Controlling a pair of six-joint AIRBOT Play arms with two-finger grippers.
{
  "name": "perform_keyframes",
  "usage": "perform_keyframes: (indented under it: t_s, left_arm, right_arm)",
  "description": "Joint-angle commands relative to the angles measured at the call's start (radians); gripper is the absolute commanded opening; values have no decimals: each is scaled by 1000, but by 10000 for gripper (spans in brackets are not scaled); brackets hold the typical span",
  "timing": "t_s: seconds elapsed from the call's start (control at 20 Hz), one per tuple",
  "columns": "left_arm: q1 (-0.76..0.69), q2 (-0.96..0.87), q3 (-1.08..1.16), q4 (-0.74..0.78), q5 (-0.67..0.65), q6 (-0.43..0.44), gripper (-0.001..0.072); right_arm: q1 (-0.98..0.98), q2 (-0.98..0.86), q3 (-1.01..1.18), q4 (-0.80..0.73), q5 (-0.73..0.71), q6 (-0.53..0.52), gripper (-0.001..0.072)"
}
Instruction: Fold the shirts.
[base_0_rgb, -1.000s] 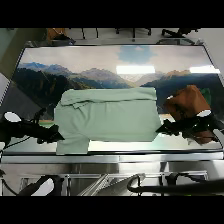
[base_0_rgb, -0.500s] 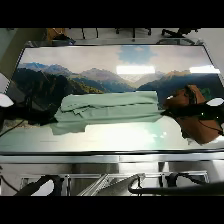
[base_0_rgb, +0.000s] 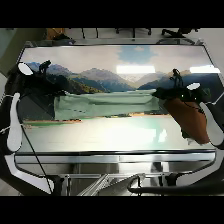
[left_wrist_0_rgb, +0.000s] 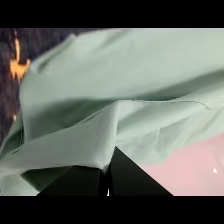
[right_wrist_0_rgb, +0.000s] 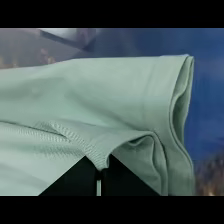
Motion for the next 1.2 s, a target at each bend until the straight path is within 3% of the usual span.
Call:
perform_keyframes:
  t_s: [0.0, 0.05, 0.15, 0.2, 0.25, 0.3, 0.35, 0.7, 0.8, 0.9, 0.95, 1.0, 1.05, 1.15]
  left_arm:
    - [-7, -157, 103, -1, -17, -4, 14]
    - [-7, -182, 122, -2, -27, -5, 18]
    - [-13, -214, 174, -37, -59, -3, 19]
    - [-15, -223, 204, -66, -70, -3, 23]
    - [-17, -228, 233, -95, -85, 0, 266]
    - [-21, -227, 254, -116, -94, -1, 675]
    - [-29, -227, 277, -126, -109, -3, 693]
    - [-15, -226, 321, -126, -235, -4, 693]
    - [-3, -226, 320, -126, -254, -5, 693]
    - [14, -225, 320, -126, -277, -23, 693]
    - [27, -225, 320, -127, -286, -31, 693]
    - [40, -224, 321, -132, -295, -38, 693]
    - [50, -222, 320, -140, -299, -47, 693]
    - [66, -215, 320, -197, -301, -52, 692]
  right_arm:
    - [10, -100, 69, 9, -27, -21, 27]
    - [8, -97, 75, 9, -23, -37, 36]
    - [0, -77, 104, -8, -3, -37, 280]
    - [-2, -63, 117, -40, -5, -36, 308]
    - [-2, -56, 129, -73, -5, -35, 319]
    - [-6, -54, 134, -100, -5, -21, 471]
    - [-11, -55, 134, -124, -3, 9, 532]
    - [-13, -137, 133, -175, 43, 98, 533]
    - [-11, -153, 133, -154, 85, 100, 519]
    - [-10, -157, 133, -115, 128, 97, 365]
    - [-10, -157, 133, -98, 147, 92, 338]
    - [-10, -157, 133, -87, 163, 87, 261]
    - [-10, -157, 133, -66, 182, 60, 140]
    - [-11, -157, 134, -39, 200, 39, 19]
